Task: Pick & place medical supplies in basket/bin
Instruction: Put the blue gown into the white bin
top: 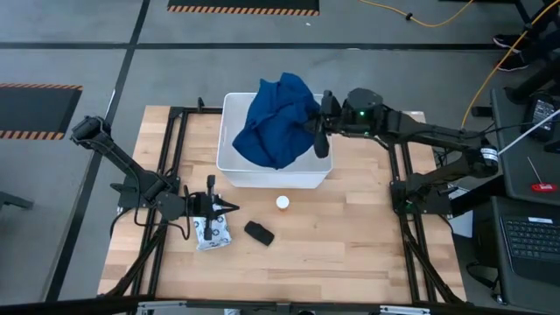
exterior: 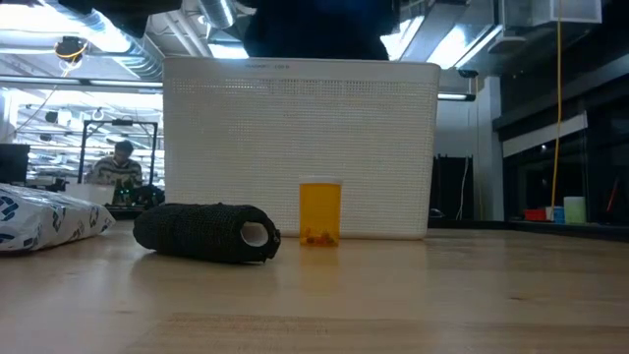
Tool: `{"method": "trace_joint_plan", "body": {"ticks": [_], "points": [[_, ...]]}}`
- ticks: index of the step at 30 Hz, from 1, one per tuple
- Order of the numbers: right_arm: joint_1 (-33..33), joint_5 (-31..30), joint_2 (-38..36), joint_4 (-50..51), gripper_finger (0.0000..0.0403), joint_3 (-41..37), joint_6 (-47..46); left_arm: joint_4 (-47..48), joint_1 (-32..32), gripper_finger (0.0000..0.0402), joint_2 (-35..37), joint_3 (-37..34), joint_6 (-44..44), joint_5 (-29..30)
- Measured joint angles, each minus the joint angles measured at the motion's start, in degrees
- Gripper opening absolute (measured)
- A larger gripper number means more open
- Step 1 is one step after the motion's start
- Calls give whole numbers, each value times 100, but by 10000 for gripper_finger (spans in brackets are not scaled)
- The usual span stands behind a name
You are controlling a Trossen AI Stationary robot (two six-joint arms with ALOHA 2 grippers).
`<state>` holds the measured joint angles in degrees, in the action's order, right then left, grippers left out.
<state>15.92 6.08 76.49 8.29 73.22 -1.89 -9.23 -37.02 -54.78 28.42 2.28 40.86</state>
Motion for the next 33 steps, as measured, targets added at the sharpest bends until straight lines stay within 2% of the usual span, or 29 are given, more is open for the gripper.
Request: {"method": "trace_joint_plan", "body": {"ticks": [3,8,26,33], "points": [[135,322,29,48,25,-131,-116,1,-1,4,0,0,2,0],[229,480,57,73,25,-369,-216,0,-2,4,0,0,0,2],[471,452,821,920,25,-529,-245,0,-2,4,0,0,2,0],[549,295,859,1744,25,-137,-410,-2,-1,4,0,0,2,0]]}}
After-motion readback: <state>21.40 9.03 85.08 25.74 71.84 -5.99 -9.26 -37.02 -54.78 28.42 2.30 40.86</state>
